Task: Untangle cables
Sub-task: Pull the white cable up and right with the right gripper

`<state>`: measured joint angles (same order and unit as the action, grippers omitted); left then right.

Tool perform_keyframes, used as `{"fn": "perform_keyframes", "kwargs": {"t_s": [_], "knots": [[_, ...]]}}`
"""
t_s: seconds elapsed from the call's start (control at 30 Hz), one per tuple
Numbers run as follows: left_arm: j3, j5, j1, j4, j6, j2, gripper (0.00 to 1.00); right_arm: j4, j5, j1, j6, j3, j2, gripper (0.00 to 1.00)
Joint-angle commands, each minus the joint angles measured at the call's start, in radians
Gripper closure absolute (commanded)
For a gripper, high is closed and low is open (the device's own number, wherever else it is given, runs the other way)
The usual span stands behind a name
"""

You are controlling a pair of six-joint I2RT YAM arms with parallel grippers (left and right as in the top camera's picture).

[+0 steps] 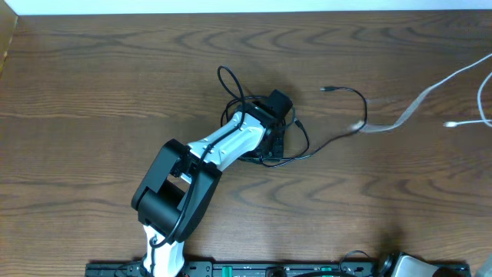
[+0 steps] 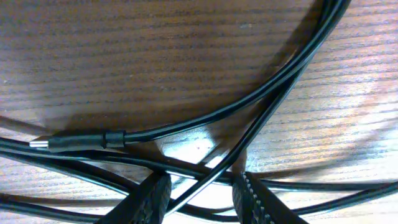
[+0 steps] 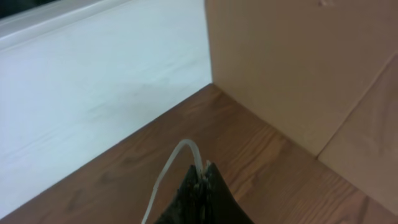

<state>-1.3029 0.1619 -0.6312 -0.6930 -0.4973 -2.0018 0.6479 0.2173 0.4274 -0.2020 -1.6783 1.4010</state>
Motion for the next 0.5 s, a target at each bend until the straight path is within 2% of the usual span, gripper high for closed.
{"fn": "perform_keyframes", "kwargs": {"t_s": [0.0, 0.27, 0.47], "knots": [[0.052, -0.047, 0.006, -0.012, -0.002, -0.058, 0.61, -0.034, 0.039, 0.034, -0.014, -0.019, 0.022, 0.99], [0.052, -0.047, 0.006, -0.012, -0.002, -0.058, 0.61, -0.048, 0.046, 0.057, -0.014, -0.019, 0.069, 0.99], [0.052, -0.047, 0.006, -0.012, -0.002, -0.058, 0.61, 0.001, 0.206, 0.057, -0.014, -0.019, 0.112, 0.99]]}}
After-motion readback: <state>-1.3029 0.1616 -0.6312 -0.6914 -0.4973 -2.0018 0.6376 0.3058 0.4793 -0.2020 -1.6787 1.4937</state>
